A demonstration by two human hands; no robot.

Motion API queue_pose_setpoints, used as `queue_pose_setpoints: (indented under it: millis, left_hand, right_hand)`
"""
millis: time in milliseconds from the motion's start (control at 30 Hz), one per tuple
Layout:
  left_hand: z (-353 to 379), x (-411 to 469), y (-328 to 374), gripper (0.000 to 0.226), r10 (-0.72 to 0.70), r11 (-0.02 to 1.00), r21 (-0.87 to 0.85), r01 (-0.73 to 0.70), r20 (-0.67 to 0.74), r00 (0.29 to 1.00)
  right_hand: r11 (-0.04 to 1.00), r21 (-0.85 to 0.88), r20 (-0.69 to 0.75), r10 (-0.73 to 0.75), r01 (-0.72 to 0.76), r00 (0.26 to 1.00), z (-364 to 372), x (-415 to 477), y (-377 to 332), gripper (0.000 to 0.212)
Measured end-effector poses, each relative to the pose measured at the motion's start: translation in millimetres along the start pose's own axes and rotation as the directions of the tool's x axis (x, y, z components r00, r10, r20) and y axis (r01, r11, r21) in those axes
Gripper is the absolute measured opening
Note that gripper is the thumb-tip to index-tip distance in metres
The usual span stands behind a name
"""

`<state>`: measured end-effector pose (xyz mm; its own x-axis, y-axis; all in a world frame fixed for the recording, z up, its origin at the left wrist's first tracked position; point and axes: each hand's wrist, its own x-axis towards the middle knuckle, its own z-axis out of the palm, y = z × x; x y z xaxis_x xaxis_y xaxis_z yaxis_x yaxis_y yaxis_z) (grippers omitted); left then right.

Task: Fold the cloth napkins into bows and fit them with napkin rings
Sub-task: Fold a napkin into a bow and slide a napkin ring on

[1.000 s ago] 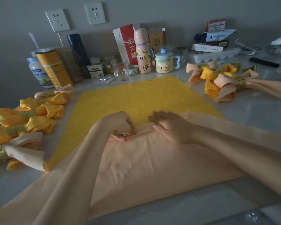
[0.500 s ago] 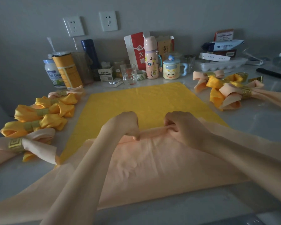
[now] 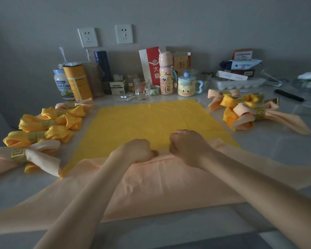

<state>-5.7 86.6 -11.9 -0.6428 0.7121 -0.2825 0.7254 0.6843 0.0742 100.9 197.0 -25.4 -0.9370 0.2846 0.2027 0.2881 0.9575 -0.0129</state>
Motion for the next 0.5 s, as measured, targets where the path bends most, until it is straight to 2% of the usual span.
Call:
queue_pose_setpoints:
  millis: [133, 233, 400, 500]
  left_hand:
    - [17.9, -6.1, -10.1, 0.038, 0.016, 0.994, -0.105, -0.04, -0.222, 0.975]
    - [36.7, -9.5, -17.3, 0.042, 0.12, 0.992, 0.082, -0.094, -0.41, 0.904]
    - [51.1, -0.6, -32.5, 0.054, 0.227, 0.969, -0.018, -0.246, -0.319, 0.92]
    - [47.1, -0.6, -46.1, 0.08, 0.362, 0.921, -0.014, -0.39, -0.343, 0.867]
  right_hand:
    - [0.983, 0.18, 0.101, -0.038, 0.02, 0.994, 20.9, 12.7, -15.1, 0.034]
    - [0.991, 0.13, 0.132, -0.043, 0.026, 0.99, 33.1, 9.4, -20.7, 0.044]
    - [0.986, 0.151, 0.17, 0.048, -0.074, 0.984, 30.1, -4.9, 4.3, 0.051]
    - [0.973, 0.219, 0.134, 0.044, -0.073, 0.99, 29.9, -12.4, 23.5, 0.047]
